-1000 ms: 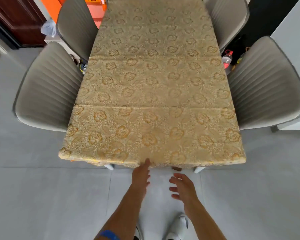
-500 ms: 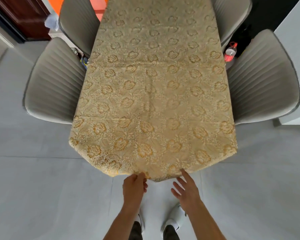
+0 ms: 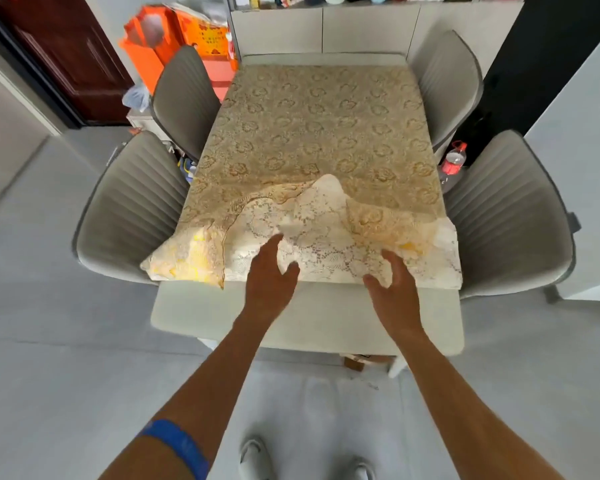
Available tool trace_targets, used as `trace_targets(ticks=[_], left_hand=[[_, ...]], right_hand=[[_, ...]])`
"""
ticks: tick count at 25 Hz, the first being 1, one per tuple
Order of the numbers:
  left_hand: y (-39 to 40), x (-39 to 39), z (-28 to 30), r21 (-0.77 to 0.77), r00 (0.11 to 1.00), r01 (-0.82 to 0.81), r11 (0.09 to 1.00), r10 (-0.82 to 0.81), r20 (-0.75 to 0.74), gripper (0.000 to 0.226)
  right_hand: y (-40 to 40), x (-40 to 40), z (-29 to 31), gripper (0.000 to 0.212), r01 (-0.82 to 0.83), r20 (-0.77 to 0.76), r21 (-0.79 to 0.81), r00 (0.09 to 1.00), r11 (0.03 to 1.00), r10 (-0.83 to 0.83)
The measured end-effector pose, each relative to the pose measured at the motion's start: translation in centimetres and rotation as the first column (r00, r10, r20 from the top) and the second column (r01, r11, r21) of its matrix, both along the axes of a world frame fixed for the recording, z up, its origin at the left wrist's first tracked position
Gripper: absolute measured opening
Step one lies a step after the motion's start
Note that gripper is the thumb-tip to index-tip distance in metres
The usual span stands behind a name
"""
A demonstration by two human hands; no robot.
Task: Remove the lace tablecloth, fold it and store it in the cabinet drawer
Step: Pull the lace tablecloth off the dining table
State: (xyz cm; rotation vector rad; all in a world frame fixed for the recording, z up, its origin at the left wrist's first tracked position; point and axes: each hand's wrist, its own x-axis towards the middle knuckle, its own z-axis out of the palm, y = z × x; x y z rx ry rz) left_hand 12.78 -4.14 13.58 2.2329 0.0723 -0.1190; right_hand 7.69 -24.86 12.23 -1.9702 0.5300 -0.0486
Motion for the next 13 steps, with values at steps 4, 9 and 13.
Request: trace_targets(ticks=[4,9,13], left_hand=[[2.1,-9.2,-7.1,0.256,0.968,0.114,0.960,-0.049,-0.247,0.063],[4.9,-5.4,-9.9,0.473,0.963,0.179,0.862,-0.056,-0.264,0.060],[5.5,2.7,-12.6,0.653,0.945,0.326,0.684,-0.228,-0.233,0.065]], right_hand=[[1.4,-4.9,-5.0,0.049,-0.187,-0.258,-0.123,0.954,0.975,0.150],[2.6,-0.9,-7.1,0.053,-0.398,-0.349,-0.298,0.891,0.867,0.289],[2.8,4.9,-8.7,0.068,-0.502,-0.422,-0.649,0.863,0.572,0.279]])
